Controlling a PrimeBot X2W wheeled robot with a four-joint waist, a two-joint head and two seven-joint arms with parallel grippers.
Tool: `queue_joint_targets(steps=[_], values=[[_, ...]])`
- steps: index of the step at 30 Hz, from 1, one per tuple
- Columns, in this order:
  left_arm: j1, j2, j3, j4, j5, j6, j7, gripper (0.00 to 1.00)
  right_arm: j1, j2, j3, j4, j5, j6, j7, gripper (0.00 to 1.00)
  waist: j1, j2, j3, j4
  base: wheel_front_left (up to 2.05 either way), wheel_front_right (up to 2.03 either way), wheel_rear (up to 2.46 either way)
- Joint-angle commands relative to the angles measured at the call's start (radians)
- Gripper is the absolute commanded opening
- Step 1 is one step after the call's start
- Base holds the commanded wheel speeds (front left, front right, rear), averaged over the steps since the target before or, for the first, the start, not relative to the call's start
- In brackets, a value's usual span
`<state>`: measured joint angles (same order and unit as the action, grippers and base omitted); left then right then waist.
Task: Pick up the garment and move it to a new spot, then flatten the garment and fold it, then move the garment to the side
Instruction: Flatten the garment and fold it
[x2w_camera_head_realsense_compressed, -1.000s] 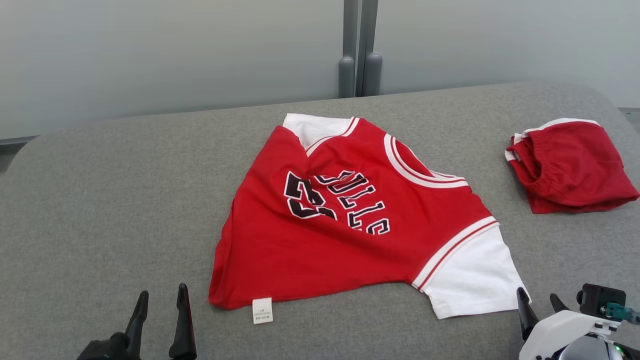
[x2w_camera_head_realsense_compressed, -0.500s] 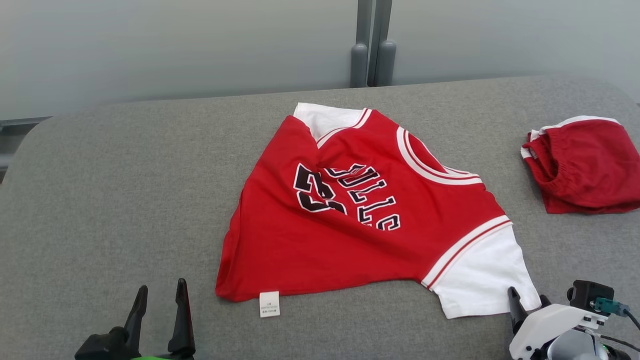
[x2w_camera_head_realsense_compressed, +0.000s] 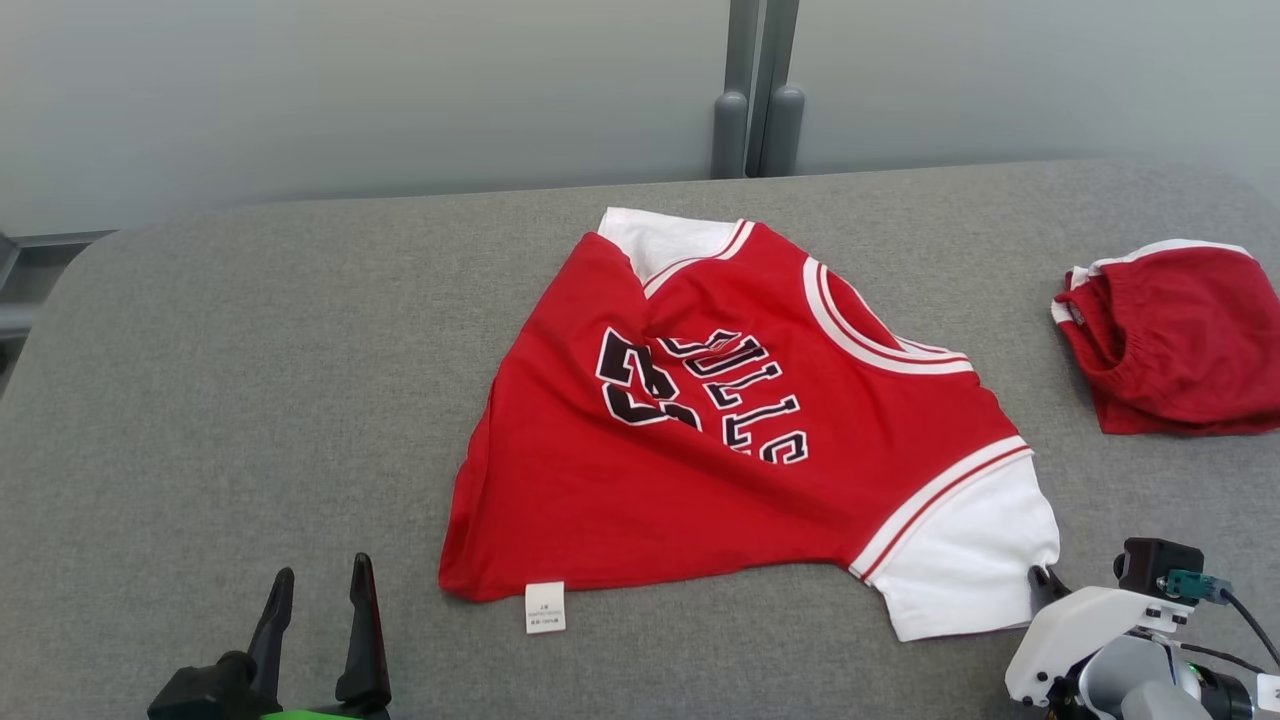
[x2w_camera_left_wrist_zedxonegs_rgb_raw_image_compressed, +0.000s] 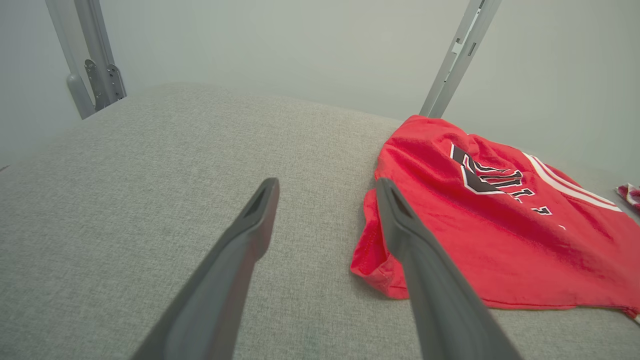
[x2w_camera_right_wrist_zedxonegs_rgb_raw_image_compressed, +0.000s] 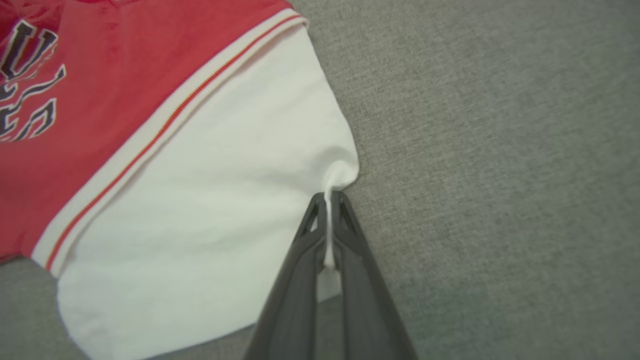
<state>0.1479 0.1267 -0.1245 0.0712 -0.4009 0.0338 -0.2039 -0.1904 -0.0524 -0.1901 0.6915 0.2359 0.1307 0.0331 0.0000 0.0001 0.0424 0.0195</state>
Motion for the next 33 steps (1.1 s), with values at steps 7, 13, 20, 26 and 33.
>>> queue_joint_targets(steps=[7, 13, 20, 26, 33], values=[[0.011, 0.004, -0.002, -0.008, -0.015, 0.003, -0.002, 1.0, 0.02, 0.0, 0.045, -0.13, 0.133, 0.0, 0.009, 0.0, 0.0, -0.0001, -0.01, -0.015, 0.0, 0.0, 0.0], [0.02, -0.002, -0.014, -0.012, -0.037, -0.009, 0.02, 1.0, 0.069, 0.001, 0.051, -0.315, 0.21, 0.0, 0.052, 0.0, 0.0, -0.0001, -0.018, -0.024, 0.0, 0.0, 0.0], [0.041, -0.019, -0.055, -0.002, -0.096, -0.041, 0.101, 1.0, 0.122, 0.001, 0.065, -0.48, 0.283, 0.0, 0.097, 0.0, 0.0, -0.0001, -0.025, -0.027, 0.0, 0.0, 0.0], [0.059, -0.045, -0.104, 0.028, -0.192, -0.056, 0.226, 1.0, 0.162, 0.0, 0.07, -0.573, 0.3, 0.0, 0.123, 0.0, 0.0, -0.0001, -0.028, -0.03, 0.0, 0.0, 0.0], [-0.032, -0.065, -0.097, 0.144, -0.284, -0.045, 0.245, 1.0, 0.176, 0.0, 0.077, -0.61, 0.304, 0.0, 0.141, 0.0, 0.0, -0.0001, -0.024, -0.039, 0.0, 0.0, 0.0]])
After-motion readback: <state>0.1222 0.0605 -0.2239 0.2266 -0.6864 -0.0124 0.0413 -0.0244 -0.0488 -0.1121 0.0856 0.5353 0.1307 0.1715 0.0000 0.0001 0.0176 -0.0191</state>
